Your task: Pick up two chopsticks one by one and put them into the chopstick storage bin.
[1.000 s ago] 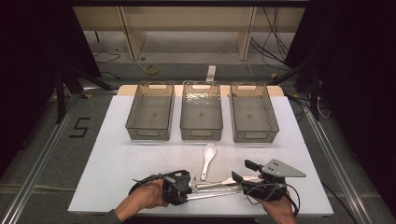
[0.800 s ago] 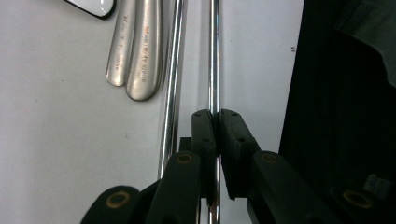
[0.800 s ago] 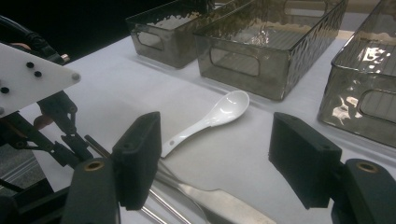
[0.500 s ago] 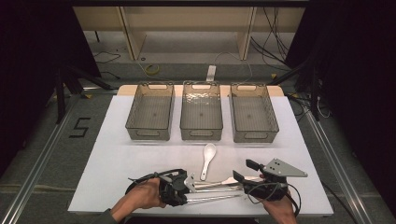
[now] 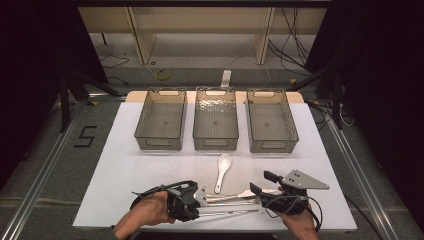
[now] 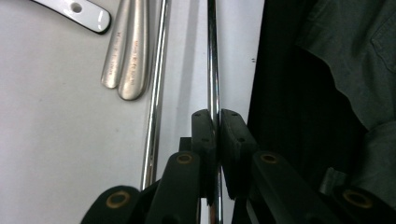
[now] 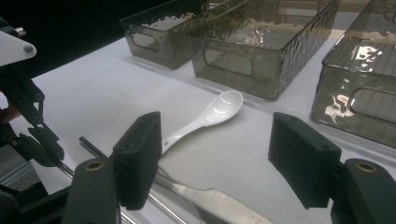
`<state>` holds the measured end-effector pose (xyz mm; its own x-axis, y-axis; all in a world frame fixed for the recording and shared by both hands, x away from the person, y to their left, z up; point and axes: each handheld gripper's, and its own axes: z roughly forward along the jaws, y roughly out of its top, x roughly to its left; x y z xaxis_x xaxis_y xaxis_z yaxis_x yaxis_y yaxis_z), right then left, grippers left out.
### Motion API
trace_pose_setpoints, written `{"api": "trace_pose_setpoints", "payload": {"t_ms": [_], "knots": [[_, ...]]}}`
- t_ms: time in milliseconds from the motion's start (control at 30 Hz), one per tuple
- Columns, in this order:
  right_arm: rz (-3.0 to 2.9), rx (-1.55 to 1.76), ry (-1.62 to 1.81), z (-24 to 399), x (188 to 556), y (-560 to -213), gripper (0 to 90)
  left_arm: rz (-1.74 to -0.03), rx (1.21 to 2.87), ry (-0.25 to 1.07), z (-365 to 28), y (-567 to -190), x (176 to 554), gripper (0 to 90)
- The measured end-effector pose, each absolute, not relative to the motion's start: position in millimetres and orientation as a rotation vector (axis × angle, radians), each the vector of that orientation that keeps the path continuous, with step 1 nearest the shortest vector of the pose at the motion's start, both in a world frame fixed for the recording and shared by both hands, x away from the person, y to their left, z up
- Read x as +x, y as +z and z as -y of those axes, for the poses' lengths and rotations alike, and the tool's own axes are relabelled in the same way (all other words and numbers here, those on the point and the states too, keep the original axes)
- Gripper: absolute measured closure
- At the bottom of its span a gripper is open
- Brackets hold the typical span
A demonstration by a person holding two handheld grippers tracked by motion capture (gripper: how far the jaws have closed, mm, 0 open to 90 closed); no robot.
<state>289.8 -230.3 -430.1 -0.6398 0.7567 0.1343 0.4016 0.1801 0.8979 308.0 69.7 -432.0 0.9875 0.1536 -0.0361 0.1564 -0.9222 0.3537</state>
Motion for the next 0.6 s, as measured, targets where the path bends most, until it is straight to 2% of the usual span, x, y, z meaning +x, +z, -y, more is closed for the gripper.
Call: {"api": "trace_pose_setpoints", "payload": {"t_ms": [267, 600], "knots": [[-2.122, 1.100, 1.443, 230, 290, -430, 35.4, -0.225, 2.764, 0.008, -71, -426, 306, 84.5], [-2.124, 1.103, 1.438, 231, 290, -431, 35.6, -0.247, 2.708, 0.073, -84, -398, 307, 84.5]]}}
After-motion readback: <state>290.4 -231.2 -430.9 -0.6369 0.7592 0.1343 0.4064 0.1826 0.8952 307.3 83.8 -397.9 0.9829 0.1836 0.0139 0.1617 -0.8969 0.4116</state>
